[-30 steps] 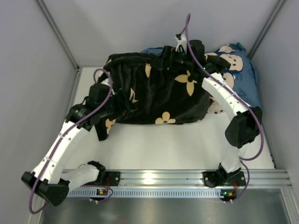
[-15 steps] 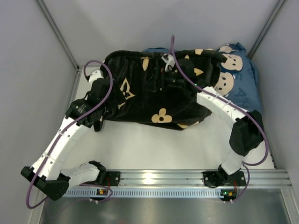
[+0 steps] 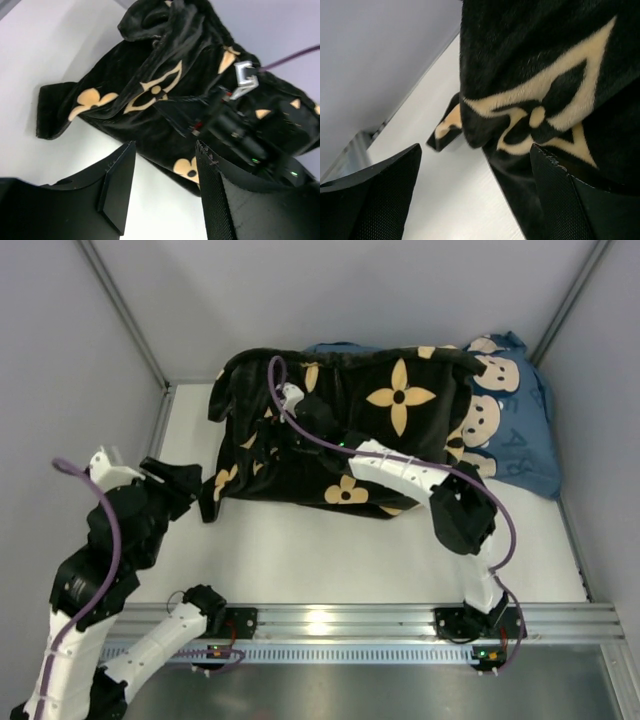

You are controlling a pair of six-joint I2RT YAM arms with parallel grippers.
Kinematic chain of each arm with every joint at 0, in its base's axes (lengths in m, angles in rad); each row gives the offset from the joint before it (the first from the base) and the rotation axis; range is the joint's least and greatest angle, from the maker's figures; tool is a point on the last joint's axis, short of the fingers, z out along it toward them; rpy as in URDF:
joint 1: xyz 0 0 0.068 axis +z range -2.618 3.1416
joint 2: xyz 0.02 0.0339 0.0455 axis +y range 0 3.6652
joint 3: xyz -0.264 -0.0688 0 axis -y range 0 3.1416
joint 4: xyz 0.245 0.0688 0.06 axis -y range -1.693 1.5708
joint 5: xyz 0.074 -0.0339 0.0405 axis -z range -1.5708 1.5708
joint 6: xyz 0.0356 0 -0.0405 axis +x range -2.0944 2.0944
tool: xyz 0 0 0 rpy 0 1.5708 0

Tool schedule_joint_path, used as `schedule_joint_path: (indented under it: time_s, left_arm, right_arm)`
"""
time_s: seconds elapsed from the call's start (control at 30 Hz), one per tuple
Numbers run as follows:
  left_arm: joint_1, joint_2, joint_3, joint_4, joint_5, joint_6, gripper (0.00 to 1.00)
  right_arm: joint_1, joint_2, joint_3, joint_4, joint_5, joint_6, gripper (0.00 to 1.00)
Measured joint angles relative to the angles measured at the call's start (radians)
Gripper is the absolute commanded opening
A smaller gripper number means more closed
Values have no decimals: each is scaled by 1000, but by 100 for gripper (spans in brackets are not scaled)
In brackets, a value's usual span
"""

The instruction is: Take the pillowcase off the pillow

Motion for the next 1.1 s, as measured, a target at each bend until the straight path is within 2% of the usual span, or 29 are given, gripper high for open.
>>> schedule_joint_path:
  time_s: [0.1, 0.2, 0.47, 0.57, 0.6, 0.67, 0.7, 0.8, 1.1]
  left_arm:
    - [1, -63, -5, 2, 22, -12, 57]
    - [1, -84, -33, 2, 53, -24, 57]
    - [1, -115, -80, 1, 107, -37, 59]
    - [1, -117, -91, 0, 121, -40, 59]
    - [1, -117, -94, 1, 125, -40, 59]
    - [1, -117, -98, 0, 134, -40, 60]
    - [1, -117, -99, 1, 138, -39, 60]
    - [1, -116, -100, 0, 151, -39, 60]
    - [1, -16, -105, 1, 212, -23, 62]
  right_arm:
    - [47, 84, 105, -21, 158, -29, 88]
    - [86, 151, 197, -32, 269, -44, 85]
    - [107, 241, 264, -39, 378, -50, 70]
    - [107, 274, 286, -42, 410, -47, 52]
    - [107, 278, 286, -42, 419, -44, 41]
    - [107, 283, 286, -51, 431, -44, 29]
    - [107, 283, 285, -57, 438, -43, 17]
    - [107, 276, 268, -43, 458, -39, 0]
    - [105, 184, 67, -3, 496, -33, 0]
